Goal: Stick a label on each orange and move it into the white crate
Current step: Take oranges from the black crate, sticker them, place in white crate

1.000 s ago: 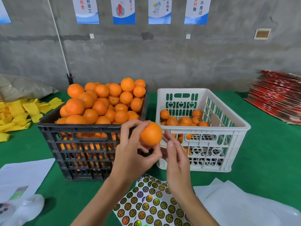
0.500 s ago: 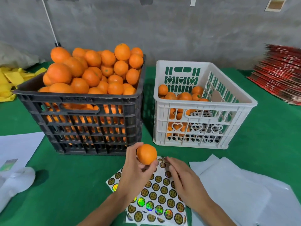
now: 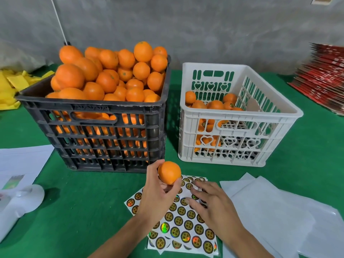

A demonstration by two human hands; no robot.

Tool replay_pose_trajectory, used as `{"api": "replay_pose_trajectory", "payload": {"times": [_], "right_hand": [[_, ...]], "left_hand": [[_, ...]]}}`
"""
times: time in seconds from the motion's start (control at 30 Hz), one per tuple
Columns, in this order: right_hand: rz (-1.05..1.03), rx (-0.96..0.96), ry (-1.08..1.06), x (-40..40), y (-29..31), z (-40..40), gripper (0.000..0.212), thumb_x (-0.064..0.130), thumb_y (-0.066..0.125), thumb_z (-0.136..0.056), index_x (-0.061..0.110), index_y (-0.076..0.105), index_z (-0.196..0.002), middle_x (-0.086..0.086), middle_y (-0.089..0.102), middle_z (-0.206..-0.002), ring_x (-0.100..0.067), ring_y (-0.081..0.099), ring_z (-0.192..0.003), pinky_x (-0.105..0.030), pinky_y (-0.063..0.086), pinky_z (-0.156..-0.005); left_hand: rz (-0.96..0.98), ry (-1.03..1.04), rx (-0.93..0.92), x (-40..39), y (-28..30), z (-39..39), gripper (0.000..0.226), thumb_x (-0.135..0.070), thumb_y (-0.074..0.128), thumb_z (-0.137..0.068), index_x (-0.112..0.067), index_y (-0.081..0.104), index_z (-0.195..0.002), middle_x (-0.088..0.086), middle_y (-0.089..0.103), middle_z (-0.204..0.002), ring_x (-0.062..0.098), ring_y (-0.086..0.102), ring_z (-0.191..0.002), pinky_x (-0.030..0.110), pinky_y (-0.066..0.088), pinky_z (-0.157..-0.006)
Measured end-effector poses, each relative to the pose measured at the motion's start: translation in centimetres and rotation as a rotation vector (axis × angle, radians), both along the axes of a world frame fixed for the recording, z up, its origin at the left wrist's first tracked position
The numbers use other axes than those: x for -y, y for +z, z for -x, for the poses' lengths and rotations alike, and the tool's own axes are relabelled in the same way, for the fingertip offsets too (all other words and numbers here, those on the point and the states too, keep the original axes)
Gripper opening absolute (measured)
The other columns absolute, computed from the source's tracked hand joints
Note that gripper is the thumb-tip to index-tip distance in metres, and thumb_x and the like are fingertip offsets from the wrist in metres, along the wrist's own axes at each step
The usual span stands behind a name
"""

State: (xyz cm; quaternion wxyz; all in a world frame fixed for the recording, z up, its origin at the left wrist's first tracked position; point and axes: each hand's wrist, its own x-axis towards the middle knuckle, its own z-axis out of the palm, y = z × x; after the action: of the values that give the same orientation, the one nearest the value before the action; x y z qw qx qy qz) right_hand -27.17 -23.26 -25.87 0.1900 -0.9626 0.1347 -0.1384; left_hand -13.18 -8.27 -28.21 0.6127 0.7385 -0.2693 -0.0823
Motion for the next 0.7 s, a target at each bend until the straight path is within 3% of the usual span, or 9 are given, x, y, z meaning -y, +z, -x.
{"api": "replay_pose_trajectory", "payload": {"times": [0.13, 0.3, 0.4, 0.53, 0.6, 0.7], "right_hand": [[0.035, 0.088, -0.013, -0.3, -0.2, 0.1, 0.032, 0.046, 0.071, -0.093, 0.025, 0.079, -0.117, 0.012, 0.070, -0.129, -0.011, 0.057, -0.117, -0.027, 0.050, -0.102], [-0.158, 0.117, -0.054, 0.0, -0.5, -0.1, 0.027, 0.042, 0.067, -0.098, 0.031, 0.077, -0.120, 0.022, 0.065, -0.131, 0.005, 0.046, -0.123, -0.006, 0.030, -0.106], [-0.286, 0.142, -0.086, 0.2, -0.4, -0.1, 0.019, 0.036, 0.068, -0.098, 0.033, 0.079, -0.112, 0.028, 0.067, -0.122, 0.007, 0.049, -0.122, -0.017, 0.040, -0.107], [-0.404, 0.335, -0.272, 0.9, 0.8, -0.7, 0.012, 0.029, 0.070, -0.096, 0.032, 0.076, -0.086, 0.022, 0.071, -0.092, -0.001, 0.062, -0.100, -0.028, 0.051, -0.089], [-0.336, 0.514, -0.342, 1.3, 2.2, -1.8, 0.015, 0.031, 0.068, -0.097, 0.028, 0.071, -0.083, 0.018, 0.068, -0.086, -0.006, 0.063, -0.092, -0.031, 0.052, -0.079], [-0.112, 0.641, -0.302, 0.5, 4.7, -4.2, 0.021, 0.036, 0.063, -0.101, 0.022, 0.072, -0.088, 0.015, 0.067, -0.091, -0.007, 0.062, -0.089, -0.028, 0.052, -0.076]], "left_hand": [[-0.017, 0.004, 0.019, -0.1, 0.0, 0.1, 0.079, -0.086, 0.067, -0.072, -0.058, 0.030, -0.136, 0.011, 0.069, -0.102, 0.010, 0.076, -0.075, 0.010, 0.051, -0.067], [-0.031, -0.002, 0.042, 0.0, 0.2, 0.1, 0.077, -0.084, 0.067, -0.074, -0.059, 0.029, -0.136, 0.005, 0.067, -0.110, 0.009, 0.077, -0.077, 0.015, 0.054, -0.066], [-0.054, 0.003, 0.044, -0.1, 0.3, 0.2, 0.073, -0.076, 0.071, -0.078, -0.060, 0.028, -0.134, 0.003, 0.066, -0.113, 0.008, 0.077, -0.077, 0.020, 0.054, -0.070], [-0.107, -0.011, 0.060, 0.1, 1.0, 0.2, 0.067, -0.063, 0.072, -0.088, -0.068, 0.022, -0.132, -0.012, 0.052, -0.127, 0.002, 0.075, -0.080, 0.014, 0.053, -0.068], [-0.106, -0.042, 0.075, 0.3, 1.8, 0.3, 0.068, -0.057, 0.073, -0.090, -0.075, 0.020, -0.129, -0.026, 0.036, -0.132, 0.000, 0.074, -0.084, 0.009, 0.053, -0.071], [-0.100, -0.093, 0.120, 1.0, 3.4, 0.4, 0.070, -0.052, 0.079, -0.088, -0.072, 0.027, -0.131, -0.036, 0.031, -0.133, -0.004, 0.071, -0.090, 0.004, 0.050, -0.074]]}}
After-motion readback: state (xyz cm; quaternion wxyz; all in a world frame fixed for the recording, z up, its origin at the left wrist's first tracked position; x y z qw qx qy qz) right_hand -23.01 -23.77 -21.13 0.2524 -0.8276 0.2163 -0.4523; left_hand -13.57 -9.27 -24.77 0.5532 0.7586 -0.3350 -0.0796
